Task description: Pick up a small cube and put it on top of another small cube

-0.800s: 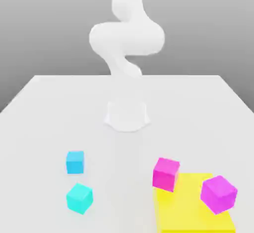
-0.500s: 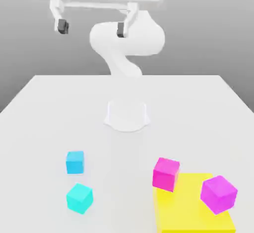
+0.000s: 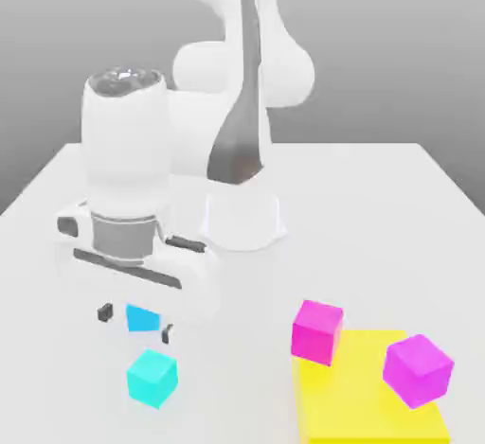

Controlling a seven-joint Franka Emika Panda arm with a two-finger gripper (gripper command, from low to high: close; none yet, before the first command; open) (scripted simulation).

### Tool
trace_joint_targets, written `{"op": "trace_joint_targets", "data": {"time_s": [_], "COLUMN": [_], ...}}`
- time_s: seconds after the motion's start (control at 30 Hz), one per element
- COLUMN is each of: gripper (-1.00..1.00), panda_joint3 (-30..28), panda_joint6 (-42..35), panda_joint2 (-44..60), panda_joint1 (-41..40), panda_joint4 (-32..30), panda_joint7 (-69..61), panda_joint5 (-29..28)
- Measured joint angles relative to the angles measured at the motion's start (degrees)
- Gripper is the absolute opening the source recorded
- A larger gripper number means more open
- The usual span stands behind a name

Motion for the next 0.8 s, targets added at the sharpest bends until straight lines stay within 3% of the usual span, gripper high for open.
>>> {"op": "trace_joint_targets", "data": {"time_s": [0.17,0.2,0.43,0.63,0.8], "gripper": [0.00,-1.00,-1.00,-1.00,-1.00], "panda_joint3": [0.47,0.46,0.54,0.53,4.46], "panda_joint6": [8.09,9.06,8.98,-0.06,-8.69], "panda_joint2": [10.38,11.59,11.45,0.37,-8.42], "panda_joint1": [-0.41,-0.40,-0.48,0.14,7.07], "panda_joint4": [1.53,1.75,1.72,-0.28,-0.07], "panda_joint7": [-0.79,-0.79,-0.64,1.08,16.07], "panda_joint5": [1.28,1.26,1.11,0.52,0.69]}}
